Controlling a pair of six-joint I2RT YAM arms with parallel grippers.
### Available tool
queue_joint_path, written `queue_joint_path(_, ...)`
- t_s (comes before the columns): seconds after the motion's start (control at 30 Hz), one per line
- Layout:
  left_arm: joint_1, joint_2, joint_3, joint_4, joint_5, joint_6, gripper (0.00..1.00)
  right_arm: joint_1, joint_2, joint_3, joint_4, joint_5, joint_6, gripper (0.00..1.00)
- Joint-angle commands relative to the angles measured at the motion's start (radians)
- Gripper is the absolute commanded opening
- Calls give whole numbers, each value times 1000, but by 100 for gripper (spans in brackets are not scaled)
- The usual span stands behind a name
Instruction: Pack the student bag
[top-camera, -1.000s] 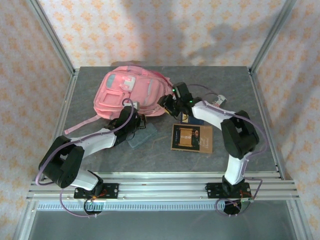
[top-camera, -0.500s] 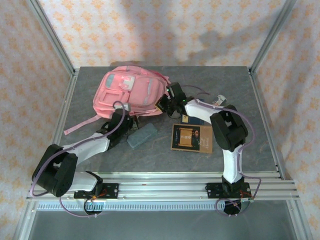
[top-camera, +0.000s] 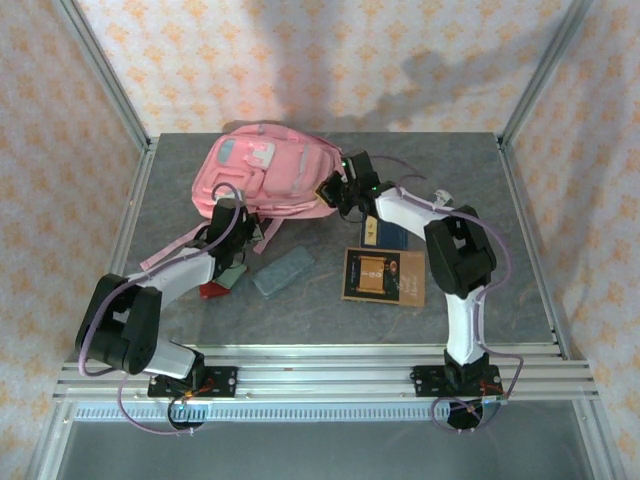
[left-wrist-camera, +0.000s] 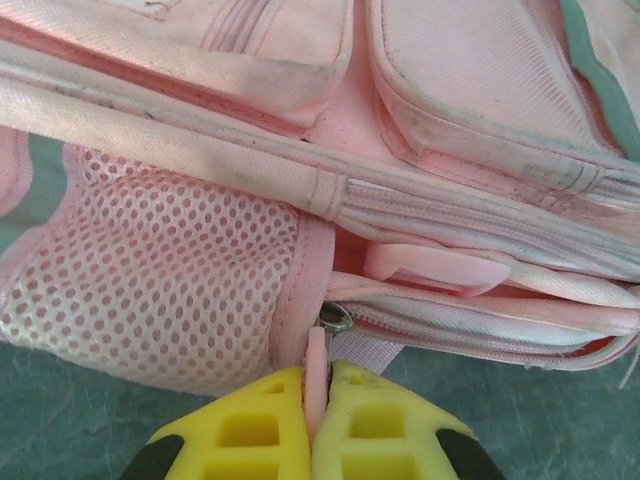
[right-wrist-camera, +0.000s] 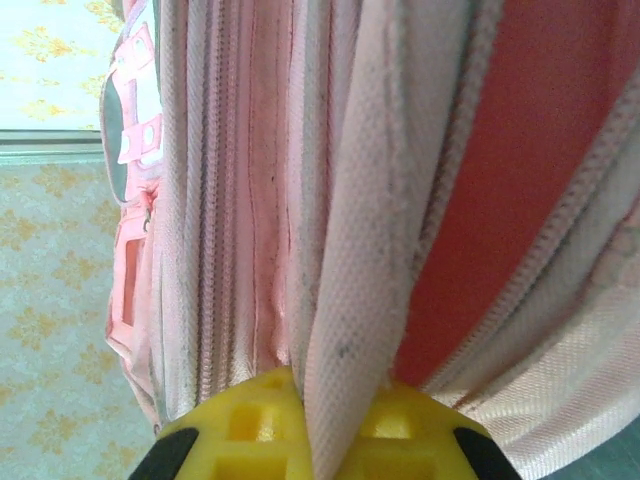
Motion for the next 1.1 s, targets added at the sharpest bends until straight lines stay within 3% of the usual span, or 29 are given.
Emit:
queue_joint_path(0.0,21,-10,58,-28,-101,35,11,-22,45,85,-18,12,-68,8)
queue_joint_path(0.1,21,-64,25,-26,-98,36,30,-14,55,119,-82,-7,-134,31)
queue_joint_path(0.17,21,-122,-25,7,-72,36,43,-12,24,97,-98,-7,-172,41)
queue_joint_path(0.23,21,-181,-63,28,-26,29,75,-13,-30,55,-110,23,-212,46)
queue_joint_path(0.3,21,-235,-83,17,2,12,98,-15,-96,18,-138,69,-254,51)
queue_joint_path(0.6,12,-439,-226,134,226,-207,99,-59,-470,-234,-252,242,-366,64)
queue_joint_path(0.63,-3,-450,-247,164,261,-230,99,-68,-513,-272,-269,263,-369,72)
queue_joint_path(0.67,-33,-470,-262,178,260,-243,98,-78,-560,-311,-287,283,-372,76)
queue_joint_path(0.83,-263,-509,-273,123,140,-263,81,-166,-757,-531,-367,351,-368,76)
queue_joint_path(0.97,-459,-439,-297,133,104,-312,65,-254,-910,-743,-363,362,-347,73)
queue_joint_path(1.07,-632,-333,-276,136,33,-301,62,-303,-964,-858,-349,365,-345,69)
